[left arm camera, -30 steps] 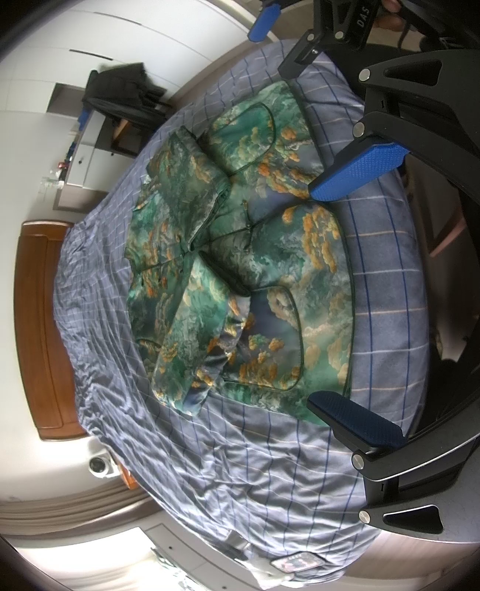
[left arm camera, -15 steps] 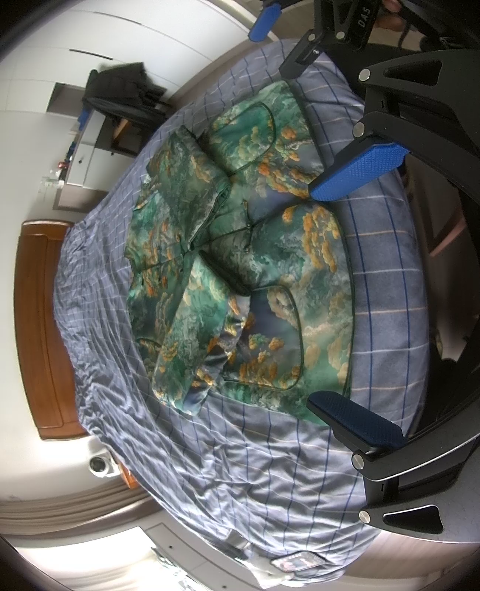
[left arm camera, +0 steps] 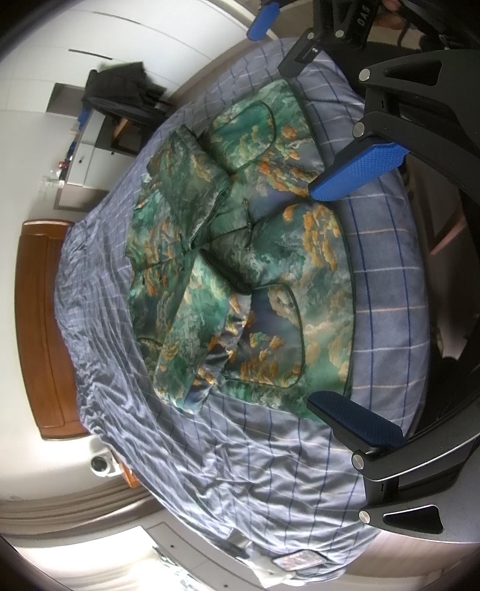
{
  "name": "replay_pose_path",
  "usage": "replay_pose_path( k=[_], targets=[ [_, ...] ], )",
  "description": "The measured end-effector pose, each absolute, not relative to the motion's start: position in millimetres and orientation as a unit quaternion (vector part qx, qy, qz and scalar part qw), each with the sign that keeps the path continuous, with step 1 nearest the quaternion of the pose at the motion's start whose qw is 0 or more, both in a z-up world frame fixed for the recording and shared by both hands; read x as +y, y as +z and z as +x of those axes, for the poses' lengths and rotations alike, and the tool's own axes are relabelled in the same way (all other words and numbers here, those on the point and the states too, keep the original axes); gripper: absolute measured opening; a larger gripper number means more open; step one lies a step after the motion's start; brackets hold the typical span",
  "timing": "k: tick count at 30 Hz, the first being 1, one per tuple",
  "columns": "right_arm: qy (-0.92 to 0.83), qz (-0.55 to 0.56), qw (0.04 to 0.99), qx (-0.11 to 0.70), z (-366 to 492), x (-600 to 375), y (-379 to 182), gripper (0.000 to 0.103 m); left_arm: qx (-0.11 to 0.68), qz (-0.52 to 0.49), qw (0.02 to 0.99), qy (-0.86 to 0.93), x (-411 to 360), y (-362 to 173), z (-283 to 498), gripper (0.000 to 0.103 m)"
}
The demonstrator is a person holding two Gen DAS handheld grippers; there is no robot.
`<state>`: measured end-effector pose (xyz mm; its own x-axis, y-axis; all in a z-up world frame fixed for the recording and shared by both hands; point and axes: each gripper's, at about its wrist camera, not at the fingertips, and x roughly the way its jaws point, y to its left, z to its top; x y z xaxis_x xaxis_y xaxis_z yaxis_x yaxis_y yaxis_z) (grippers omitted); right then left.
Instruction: Fold large clothes
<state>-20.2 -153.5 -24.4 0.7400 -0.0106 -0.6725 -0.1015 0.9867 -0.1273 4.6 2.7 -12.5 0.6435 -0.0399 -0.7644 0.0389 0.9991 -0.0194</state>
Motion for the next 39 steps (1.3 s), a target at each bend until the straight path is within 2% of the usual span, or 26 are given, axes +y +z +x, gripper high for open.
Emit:
replay_pose_path(
  k=[20,29,34,39],
  targets=[
    [0.018,-0.084,0.932,0.352,-22,-154,-22,0.100,0.410,0.015,0.912,0.003,25,-14,15,0.102],
    [-0.009,-0.105,0.948,0.300,-18,-176,-6,0.100,0.394,0.010,0.918,-0.027,21,-19,11,0.102],
    [0.033,-0.113,0.956,0.270,-11,-186,-3,0.100,0.408,0.009,0.912,-0.044,13,-28,10,0.102],
    [0.092,-0.135,0.931,0.325,30,-186,-32,0.100,0.409,0.034,0.911,-0.039,10,-35,5,0.102]
  ],
)
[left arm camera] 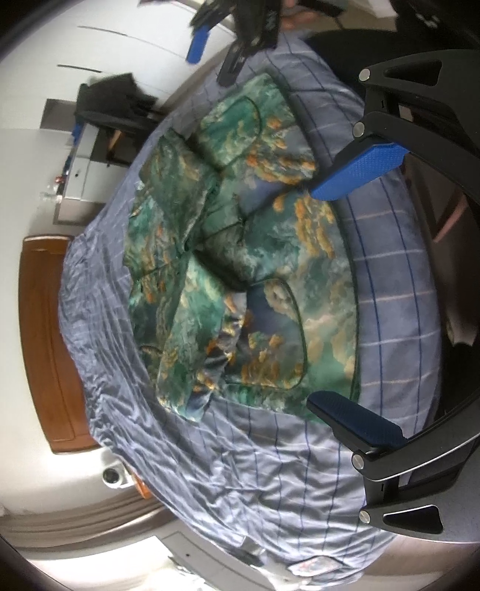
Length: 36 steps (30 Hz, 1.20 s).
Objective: Fold large clothes
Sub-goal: 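Grasp the folded sleeve with the right tool, pull it outward, release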
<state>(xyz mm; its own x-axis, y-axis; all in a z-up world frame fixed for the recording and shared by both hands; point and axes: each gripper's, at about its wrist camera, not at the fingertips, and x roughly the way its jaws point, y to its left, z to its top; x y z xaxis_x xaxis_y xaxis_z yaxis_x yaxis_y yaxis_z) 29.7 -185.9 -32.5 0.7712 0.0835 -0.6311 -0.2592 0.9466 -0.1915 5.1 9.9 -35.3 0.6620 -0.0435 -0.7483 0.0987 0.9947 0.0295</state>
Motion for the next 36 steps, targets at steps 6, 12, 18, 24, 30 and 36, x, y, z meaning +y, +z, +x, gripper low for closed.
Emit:
replay_pose_path(
  k=[6,12,18,24,30,36],
  targets=[
    [0.138,-0.193,0.902,0.360,86,-152,-66,0.100,0.407,0.025,0.912,-0.043,12,-34,-2,0.102],
    [0.160,-0.287,0.865,0.379,165,-112,-124,0.099,0.407,0.000,0.913,-0.034,23,-31,-6,0.102],
    [0.161,-0.192,0.851,0.462,217,-139,-150,0.048,0.412,-0.014,0.911,-0.002,42,-41,-12,0.102],
    [0.143,-0.106,0.879,0.442,201,-184,-98,0.019,0.428,-0.046,0.902,-0.011,49,-51,-3,0.102],
    [0.091,-0.052,0.929,0.354,173,-245,-11,0.019,0.421,-0.038,0.906,-0.014,43,-47,-1,0.102],
    [-0.022,0.002,0.963,0.269,156,-345,58,0.018,0.422,-0.036,0.906,-0.015,41,-48,1,0.102]
  ],
)
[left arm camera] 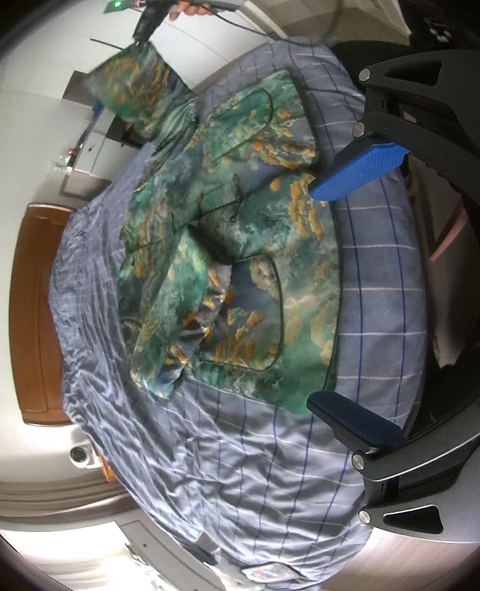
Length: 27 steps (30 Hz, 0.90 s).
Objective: Fold large clothes
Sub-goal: 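Grasp the folded sleeve with the right tool, pull it outward, release, then grasp the other folded sleeve with the left tool, pull it outward, release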
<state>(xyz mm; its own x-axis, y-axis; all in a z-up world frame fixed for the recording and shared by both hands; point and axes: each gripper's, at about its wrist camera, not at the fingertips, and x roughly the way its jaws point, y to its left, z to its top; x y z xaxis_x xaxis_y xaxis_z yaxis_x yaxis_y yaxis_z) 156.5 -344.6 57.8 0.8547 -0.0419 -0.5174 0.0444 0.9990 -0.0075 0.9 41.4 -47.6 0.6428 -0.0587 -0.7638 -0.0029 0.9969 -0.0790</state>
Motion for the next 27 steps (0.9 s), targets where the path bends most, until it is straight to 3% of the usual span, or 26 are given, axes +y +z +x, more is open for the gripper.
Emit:
replay_pose_path(
  k=[5,12,18,20,22,27],
  targets=[
    [-0.110,0.083,0.951,0.277,155,-447,58,0.018,0.422,-0.034,0.906,-0.015,39,-46,2,0.102],
    [-0.226,0.199,0.891,0.340,145,-571,-23,0.018,0.420,-0.029,0.907,-0.009,40,-43,3,0.102],
    [-0.286,0.217,0.857,0.370,115,-595,-86,0.019,0.422,-0.022,0.906,0.003,44,-43,6,0.102],
    [-0.297,0.212,0.850,0.380,109,-589,-96,0.023,0.422,-0.016,0.906,0.007,45,-44,7,0.102],
    [-0.307,0.199,0.846,0.387,96,-586,-101,0.046,0.420,-0.007,0.907,0.014,47,-44,9,0.102],
    [-0.276,0.153,0.868,0.384,83,-544,-95,0.047,0.420,0.020,0.907,0.020,51,-49,19,0.102]
  ],
)
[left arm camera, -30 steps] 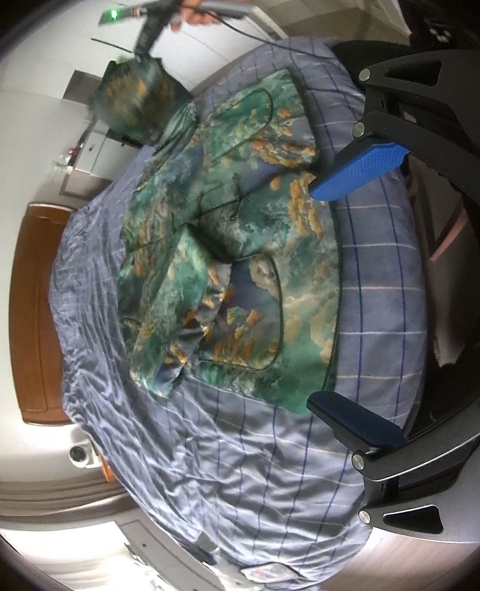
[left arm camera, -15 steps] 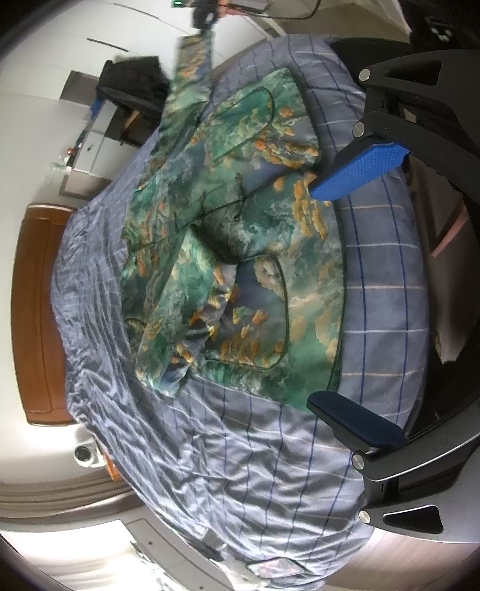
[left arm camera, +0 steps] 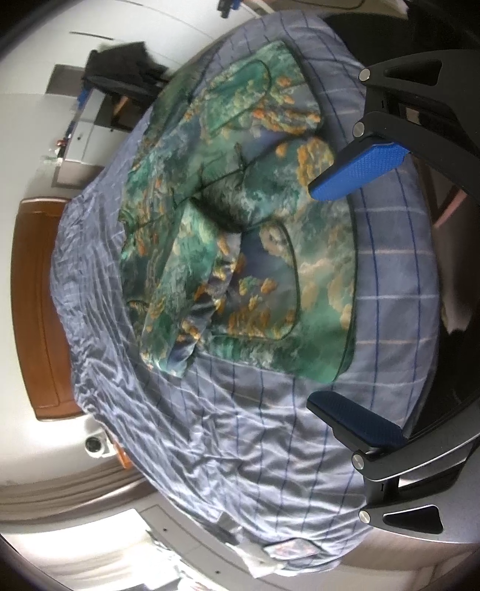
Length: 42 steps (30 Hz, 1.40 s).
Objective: Fold large clothes
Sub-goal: 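Grasp the other folded sleeve with the left tool, pull it outward, release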
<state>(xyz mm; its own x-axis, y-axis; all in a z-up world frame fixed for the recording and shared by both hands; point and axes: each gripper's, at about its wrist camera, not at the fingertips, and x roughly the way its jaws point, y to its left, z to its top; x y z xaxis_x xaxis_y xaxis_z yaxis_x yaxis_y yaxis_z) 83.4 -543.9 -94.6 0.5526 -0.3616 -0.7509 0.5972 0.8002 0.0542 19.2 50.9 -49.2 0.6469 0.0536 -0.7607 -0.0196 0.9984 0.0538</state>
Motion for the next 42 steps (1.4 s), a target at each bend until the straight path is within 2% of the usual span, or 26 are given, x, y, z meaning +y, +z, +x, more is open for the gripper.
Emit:
replay_pose_path(
  k=[6,11,16,18,19,20,21,22,23,25,32,37,42],
  targets=[
    [-0.195,0.102,0.904,0.367,68,-452,-81,0.053,0.433,0.052,0.899,-0.034,65,-55,62,0.102],
    [-0.123,0.057,0.920,0.367,53,-374,-79,0.054,0.440,0.130,0.881,-0.114,29,-66,110,0.102],
    [-0.079,0.038,0.927,0.364,42,-320,-77,0.054,0.446,0.237,0.851,-0.145,-19,-113,163,0.102],
    [-0.062,0.037,0.929,0.362,39,-304,-74,0.054,0.467,0.246,0.839,-0.135,-19,-133,188,0.102],
    [-0.055,0.032,0.930,0.361,37,-296,-73,0.054,0.477,0.235,0.836,-0.133,-14,-139,197,0.098],
    [-0.051,0.026,0.932,0.358,33,-287,-71,0.054,0.486,0.220,0.835,-0.135,-8,-141,203,0.088],
    [-0.046,0.019,0.934,0.355,29,-280,-68,0.054,0.500,0.194,0.831,-0.149,0,-142,207,0.084],
    [-0.042,0.015,0.935,0.352,27,-276,-66,0.054,0.511,0.157,0.828,-0.168,8,-141,208,0.070],
    [-0.039,0.010,0.937,0.348,23,-271,-64,0.054,0.517,0.120,0.827,-0.183,17,-138,207,0.044],
    [-0.033,0.004,0.939,0.343,18,-264,-61,0.055,0.522,0.083,0.826,-0.198,27,-132,202,0.014],
    [-0.012,0.004,0.941,0.337,19,-242,-63,0.057,0.456,0.049,0.876,-0.152,70,-76,164,0.013],
    [0.004,-0.023,0.945,0.326,19,-222,-61,0.057,0.406,0.005,0.911,-0.075,131,-30,141,0.013],
    [0.016,-0.034,0.946,0.323,16,-210,-60,0.057,0.383,-0.025,0.923,0.015,203,-11,124,0.013]
  ],
)
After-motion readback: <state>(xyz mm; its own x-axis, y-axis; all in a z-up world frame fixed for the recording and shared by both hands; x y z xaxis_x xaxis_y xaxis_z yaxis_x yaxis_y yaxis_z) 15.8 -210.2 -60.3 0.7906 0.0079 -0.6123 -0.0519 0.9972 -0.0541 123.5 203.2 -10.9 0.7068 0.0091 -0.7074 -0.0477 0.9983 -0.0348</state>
